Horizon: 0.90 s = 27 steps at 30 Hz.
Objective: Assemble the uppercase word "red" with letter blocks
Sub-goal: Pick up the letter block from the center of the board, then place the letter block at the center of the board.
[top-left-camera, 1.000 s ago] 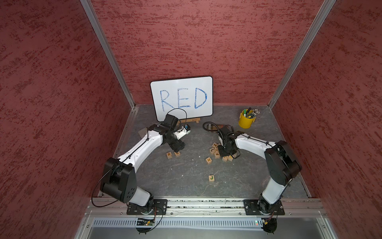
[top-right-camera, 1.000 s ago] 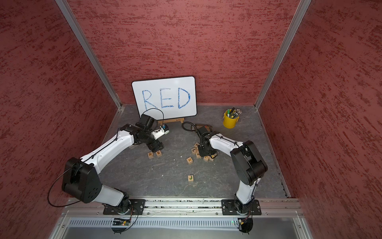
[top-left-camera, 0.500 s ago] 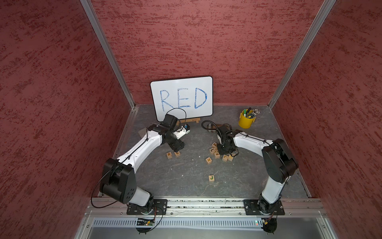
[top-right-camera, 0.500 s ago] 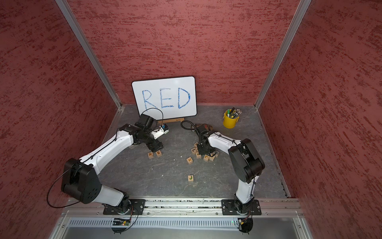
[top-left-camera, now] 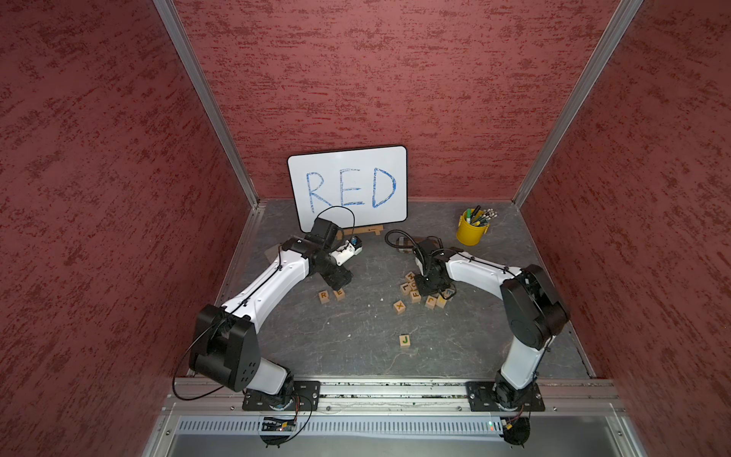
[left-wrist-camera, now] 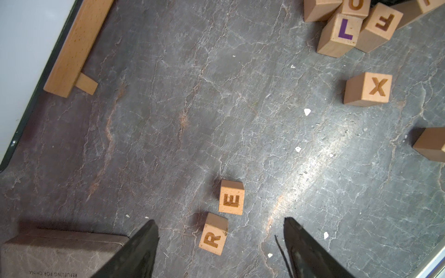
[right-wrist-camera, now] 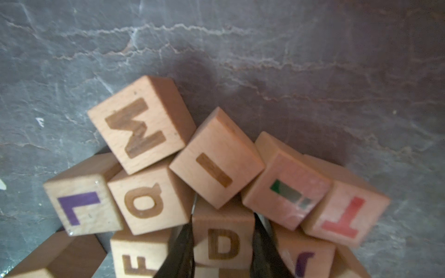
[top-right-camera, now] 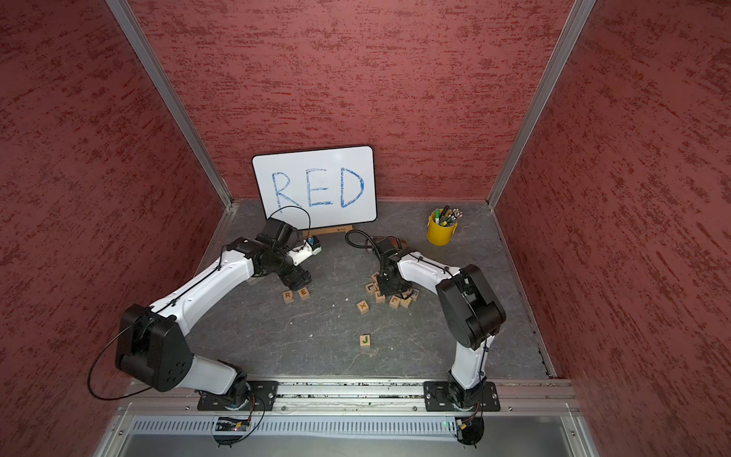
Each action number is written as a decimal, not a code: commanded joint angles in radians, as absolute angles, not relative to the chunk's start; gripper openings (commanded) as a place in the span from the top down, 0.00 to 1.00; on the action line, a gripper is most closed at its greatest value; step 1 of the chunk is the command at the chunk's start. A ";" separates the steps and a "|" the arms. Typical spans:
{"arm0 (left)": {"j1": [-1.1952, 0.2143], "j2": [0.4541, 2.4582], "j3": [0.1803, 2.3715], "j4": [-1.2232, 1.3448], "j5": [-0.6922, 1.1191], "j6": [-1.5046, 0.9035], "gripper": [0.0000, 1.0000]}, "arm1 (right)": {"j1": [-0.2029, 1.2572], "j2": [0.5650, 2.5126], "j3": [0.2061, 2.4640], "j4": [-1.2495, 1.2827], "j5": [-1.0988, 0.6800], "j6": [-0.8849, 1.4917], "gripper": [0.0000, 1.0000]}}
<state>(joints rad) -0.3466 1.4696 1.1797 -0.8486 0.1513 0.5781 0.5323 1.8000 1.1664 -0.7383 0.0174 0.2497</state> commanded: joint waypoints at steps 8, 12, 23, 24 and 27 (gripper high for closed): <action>-0.269 1.446 1.177 -0.797 0.174 0.520 0.00 | 0.535 1.688 1.252 -0.833 0.045 0.253 0.82; -0.202 1.436 1.185 -0.811 0.224 0.489 0.00 | 0.552 1.679 1.304 -0.848 0.015 0.259 0.82; -0.033 1.360 1.139 -0.852 0.297 0.475 0.01 | 0.688 1.851 1.535 -0.861 -0.017 0.267 0.81; -0.021 1.358 1.132 -0.860 0.303 0.481 0.02 | 0.702 1.875 1.558 -0.858 -0.022 0.267 0.81; 0.000 1.362 1.111 -0.868 0.293 0.489 0.01 | 0.736 1.944 1.623 -0.862 -0.026 0.264 0.81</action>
<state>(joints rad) -0.0185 1.3647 1.1374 -0.8413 0.2699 0.4789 0.7074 1.8969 1.5700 -0.8513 -0.0078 0.2543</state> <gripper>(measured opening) 0.986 0.325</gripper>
